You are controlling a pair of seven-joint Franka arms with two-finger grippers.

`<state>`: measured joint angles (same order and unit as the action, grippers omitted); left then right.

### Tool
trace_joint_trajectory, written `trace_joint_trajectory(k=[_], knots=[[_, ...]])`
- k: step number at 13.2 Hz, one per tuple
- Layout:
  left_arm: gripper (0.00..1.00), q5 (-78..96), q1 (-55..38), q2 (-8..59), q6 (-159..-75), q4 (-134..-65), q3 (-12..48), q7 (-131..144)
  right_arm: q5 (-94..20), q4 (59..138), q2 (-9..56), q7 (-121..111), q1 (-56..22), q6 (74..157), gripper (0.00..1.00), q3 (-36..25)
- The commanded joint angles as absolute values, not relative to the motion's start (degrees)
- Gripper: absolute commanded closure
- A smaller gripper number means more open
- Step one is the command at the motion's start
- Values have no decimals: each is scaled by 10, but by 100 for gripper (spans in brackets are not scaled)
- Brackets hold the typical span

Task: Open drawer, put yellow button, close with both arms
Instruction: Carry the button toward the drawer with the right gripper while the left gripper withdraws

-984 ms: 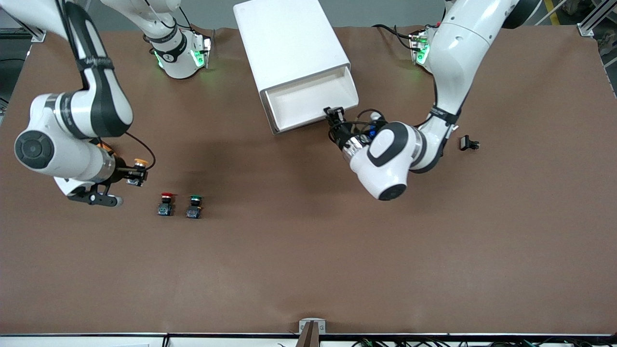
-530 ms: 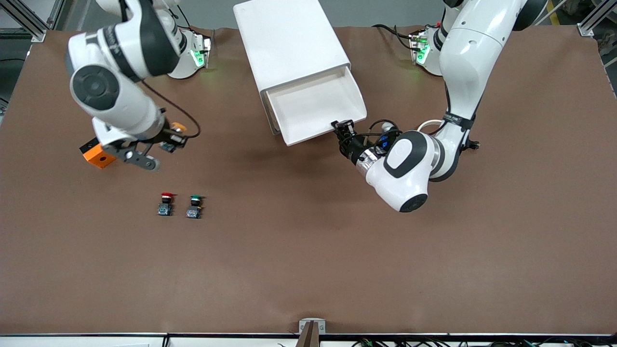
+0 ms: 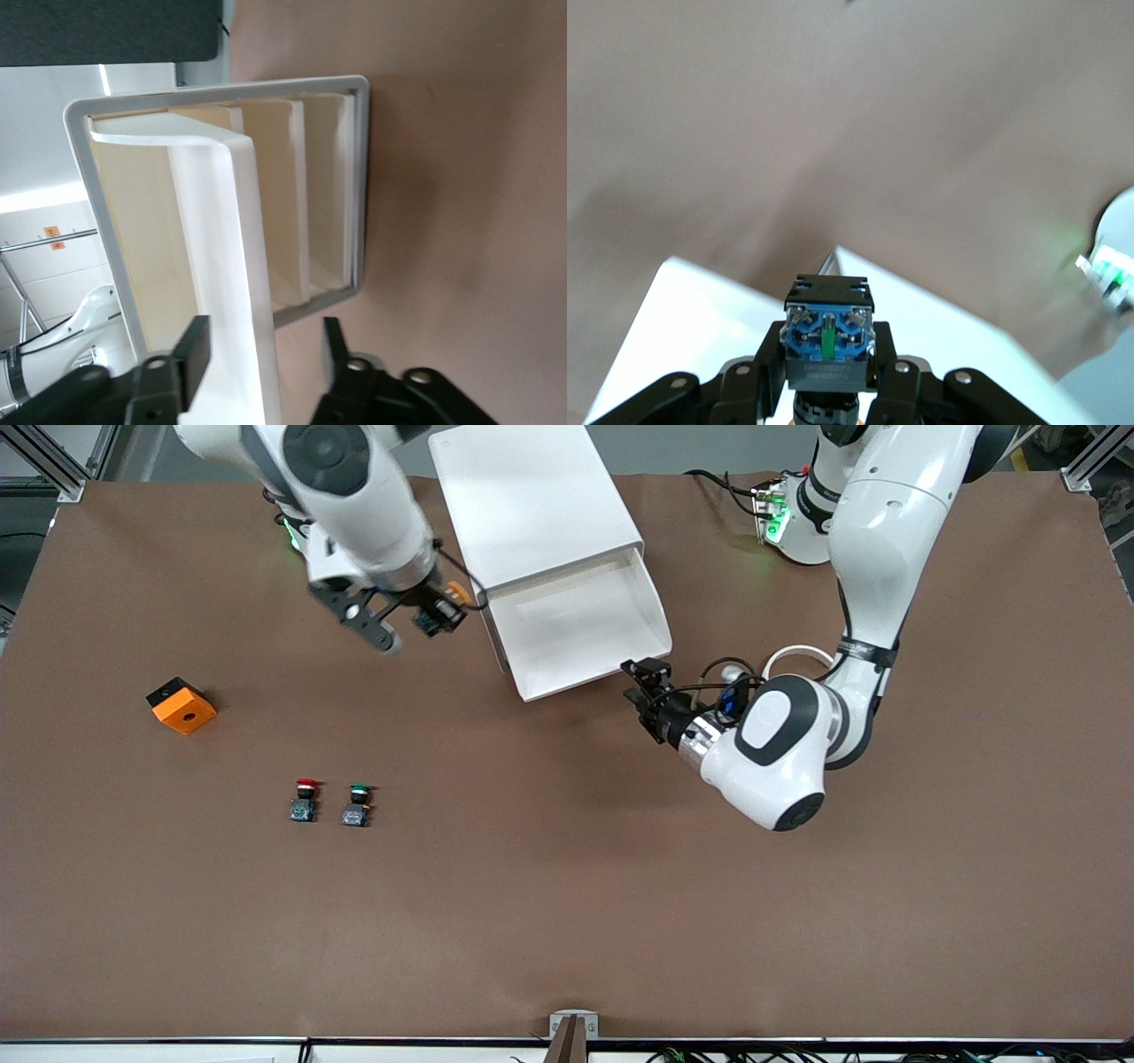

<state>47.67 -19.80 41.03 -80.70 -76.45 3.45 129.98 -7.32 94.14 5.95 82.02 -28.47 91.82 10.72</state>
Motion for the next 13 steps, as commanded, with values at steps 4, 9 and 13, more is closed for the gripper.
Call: trace_joint_trajectory(k=[4, 9, 13], knots=[[0, 460, -200, 407, -802, -688, -99, 1188, -111, 853, 156, 1024, -358, 966, 59, 98], [0, 383, -207, 394, -816, -687, -249, 893, -111, 851, 201, 1056, -381, 1032, 60, 98], [0, 213, -219, 347, -867, -688, -257, 728, -109, 851, 223, 1056, -382, 1049, 60, 98]])
